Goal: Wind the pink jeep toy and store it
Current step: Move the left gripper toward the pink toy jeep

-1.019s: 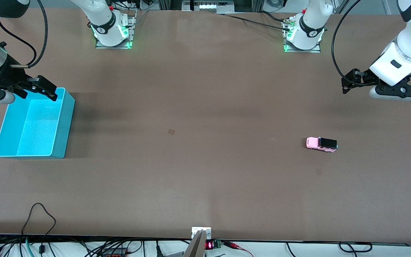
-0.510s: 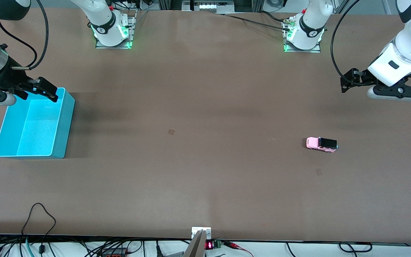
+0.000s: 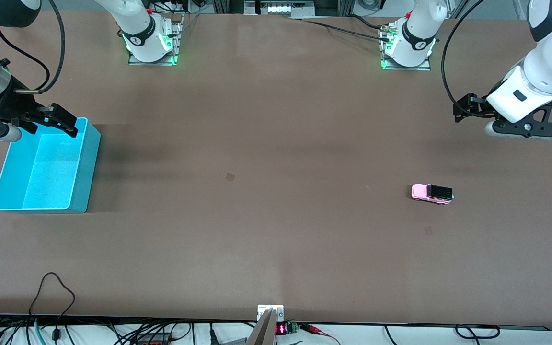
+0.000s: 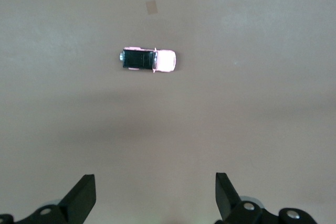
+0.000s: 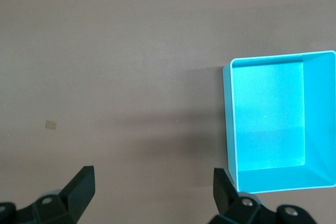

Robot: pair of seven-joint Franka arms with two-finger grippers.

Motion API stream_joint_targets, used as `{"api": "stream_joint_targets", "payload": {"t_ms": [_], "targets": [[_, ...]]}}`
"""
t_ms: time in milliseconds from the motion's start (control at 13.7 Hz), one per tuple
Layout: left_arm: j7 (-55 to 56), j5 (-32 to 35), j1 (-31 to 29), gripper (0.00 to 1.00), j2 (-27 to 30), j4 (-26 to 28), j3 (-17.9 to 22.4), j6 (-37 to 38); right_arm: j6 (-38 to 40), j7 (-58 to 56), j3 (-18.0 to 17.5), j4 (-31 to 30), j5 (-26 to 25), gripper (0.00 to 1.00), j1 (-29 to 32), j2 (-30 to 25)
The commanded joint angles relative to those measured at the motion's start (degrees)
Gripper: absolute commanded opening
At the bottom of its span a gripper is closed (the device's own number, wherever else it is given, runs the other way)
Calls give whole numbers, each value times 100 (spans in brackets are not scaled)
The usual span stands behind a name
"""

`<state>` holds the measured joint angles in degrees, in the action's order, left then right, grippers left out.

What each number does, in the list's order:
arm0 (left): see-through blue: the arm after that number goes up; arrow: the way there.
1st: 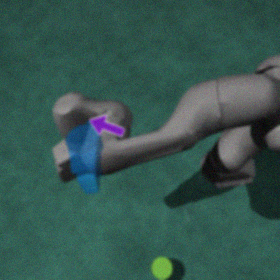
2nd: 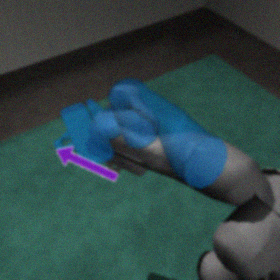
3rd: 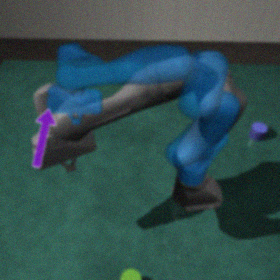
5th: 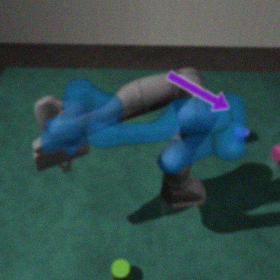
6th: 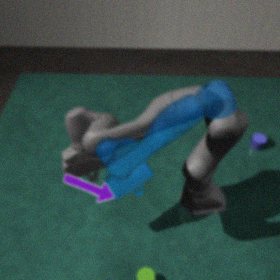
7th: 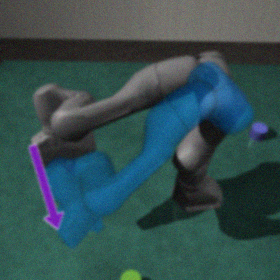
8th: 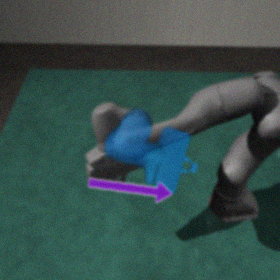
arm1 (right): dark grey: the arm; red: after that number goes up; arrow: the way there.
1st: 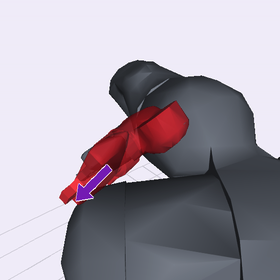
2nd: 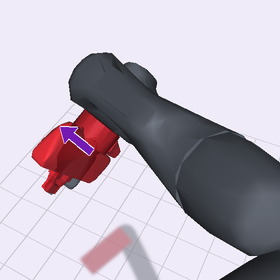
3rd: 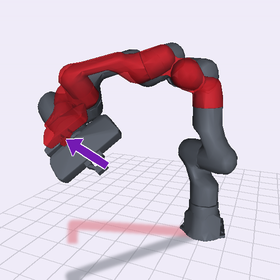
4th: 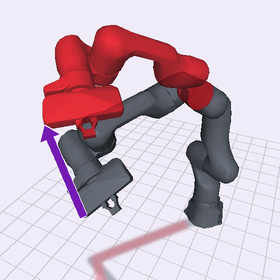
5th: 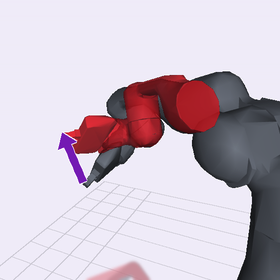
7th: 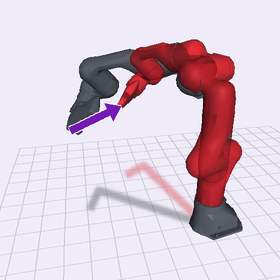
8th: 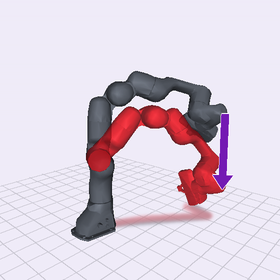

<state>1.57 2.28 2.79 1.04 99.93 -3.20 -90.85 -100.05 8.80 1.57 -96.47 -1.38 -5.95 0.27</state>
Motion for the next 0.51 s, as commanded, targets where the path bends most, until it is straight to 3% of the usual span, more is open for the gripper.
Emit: {"api": "stream_joint_targets", "payload": {"t_ms": [0, 437], "targets": [[-348, -122, -50, 100, -235, -360, 3, 357, 56, -1, -34, 129, -3, 100, 59, 53], [-2894, -78, -59, 100, -648, -176, 3, 26, 47, -1, -34, 129, -3, 100, 59, 53]]}}
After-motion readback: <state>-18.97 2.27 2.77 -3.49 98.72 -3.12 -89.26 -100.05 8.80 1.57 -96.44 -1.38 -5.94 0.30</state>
